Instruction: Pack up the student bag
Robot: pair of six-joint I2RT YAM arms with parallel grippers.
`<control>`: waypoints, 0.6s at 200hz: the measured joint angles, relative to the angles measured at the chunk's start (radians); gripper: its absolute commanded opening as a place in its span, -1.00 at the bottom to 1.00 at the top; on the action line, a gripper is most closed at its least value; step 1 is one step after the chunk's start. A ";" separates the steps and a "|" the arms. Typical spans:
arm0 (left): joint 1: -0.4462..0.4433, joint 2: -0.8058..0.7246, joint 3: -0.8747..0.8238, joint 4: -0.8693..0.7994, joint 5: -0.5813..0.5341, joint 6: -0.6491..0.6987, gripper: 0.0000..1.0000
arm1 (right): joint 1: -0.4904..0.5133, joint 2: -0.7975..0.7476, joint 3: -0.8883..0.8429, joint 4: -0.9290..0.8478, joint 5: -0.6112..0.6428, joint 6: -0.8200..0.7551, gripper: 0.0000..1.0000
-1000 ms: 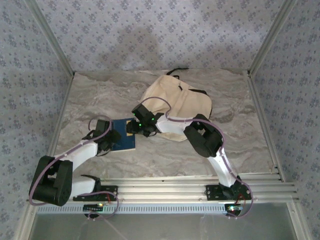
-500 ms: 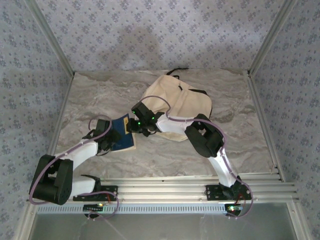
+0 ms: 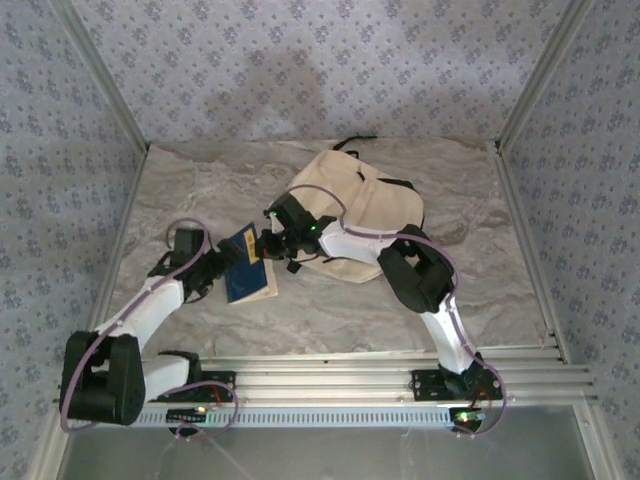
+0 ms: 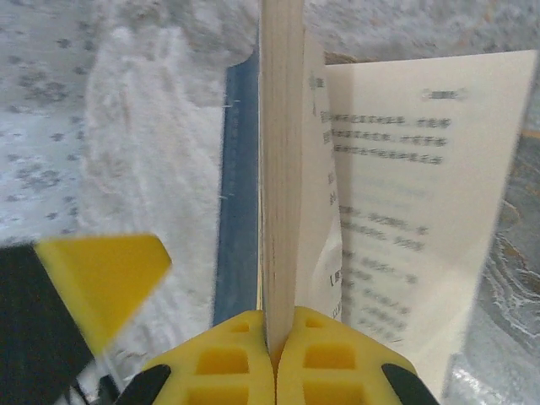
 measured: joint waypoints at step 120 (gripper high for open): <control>0.084 -0.042 0.064 0.352 0.387 -0.076 0.82 | -0.165 -0.219 -0.113 0.235 -0.261 0.097 -1.00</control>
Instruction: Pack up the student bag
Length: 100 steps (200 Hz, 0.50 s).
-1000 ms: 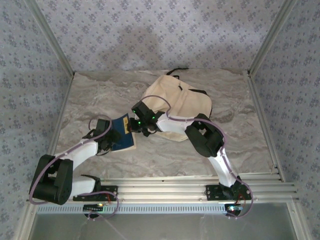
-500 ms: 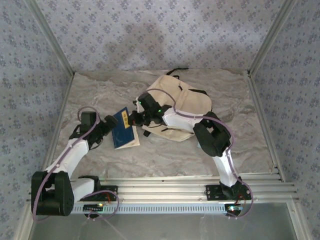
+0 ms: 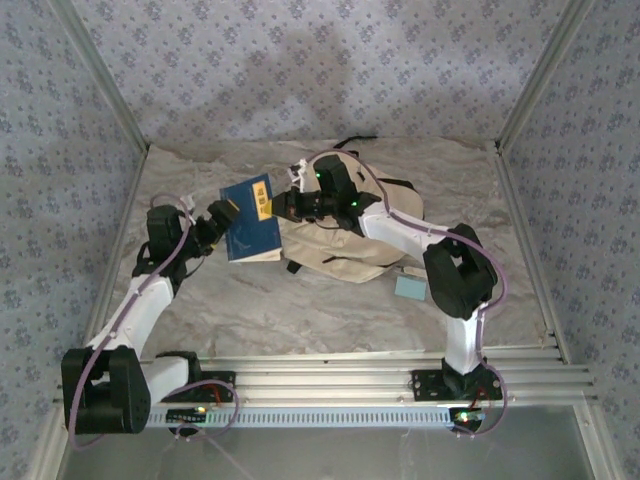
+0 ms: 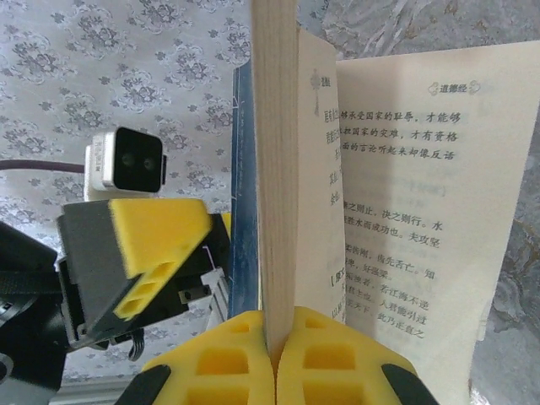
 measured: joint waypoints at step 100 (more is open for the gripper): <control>-0.064 -0.006 -0.039 0.137 0.013 -0.130 -0.83 | -0.003 0.047 -0.027 0.147 -0.057 0.082 -0.87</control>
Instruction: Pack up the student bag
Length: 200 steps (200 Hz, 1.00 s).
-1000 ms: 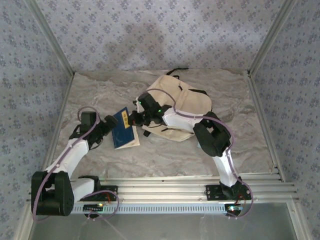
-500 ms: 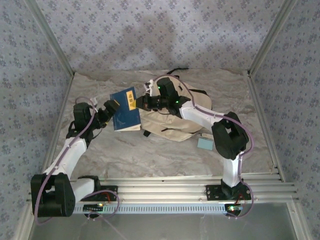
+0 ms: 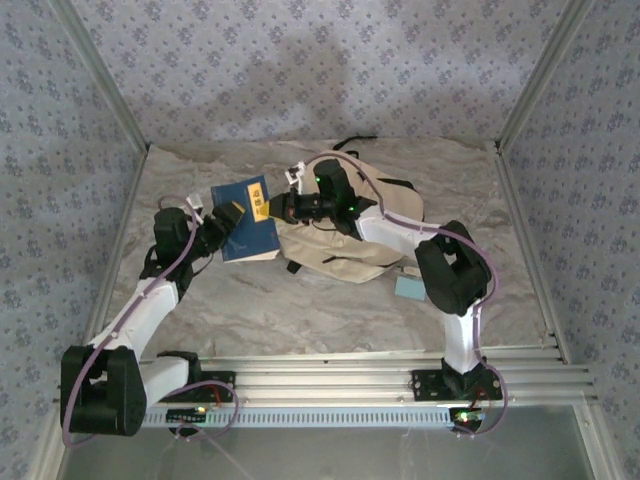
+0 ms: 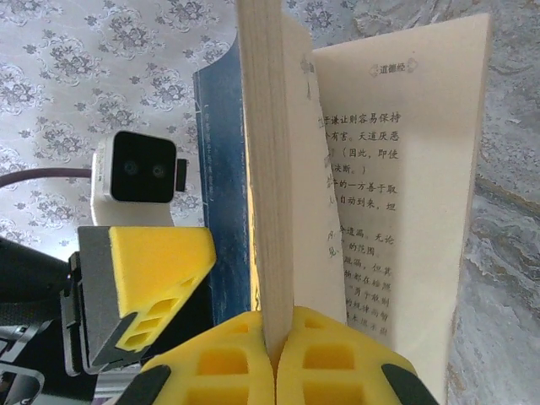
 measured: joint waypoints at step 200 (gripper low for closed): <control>-0.087 0.116 0.074 0.069 -0.440 -0.124 -1.00 | 0.024 -0.095 -0.209 -0.023 0.176 0.091 1.00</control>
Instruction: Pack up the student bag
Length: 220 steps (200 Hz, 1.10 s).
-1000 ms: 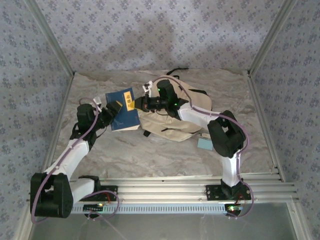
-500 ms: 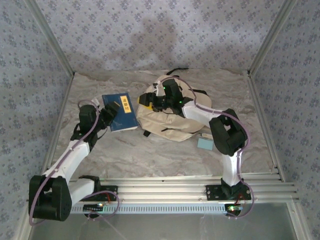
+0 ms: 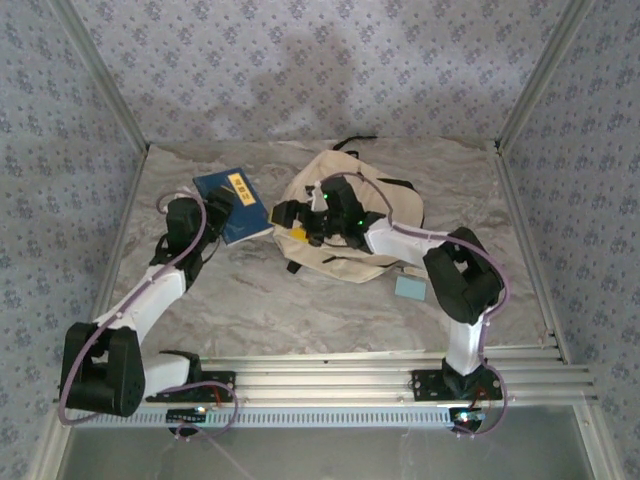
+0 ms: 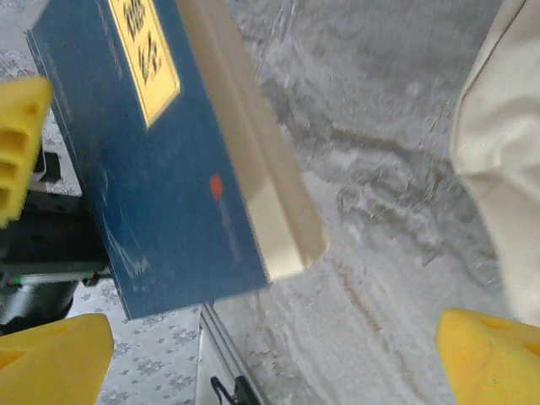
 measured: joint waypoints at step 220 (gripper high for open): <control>-0.102 -0.013 -0.039 0.067 -0.150 -0.137 0.85 | 0.062 0.179 0.030 0.542 0.154 0.410 -1.00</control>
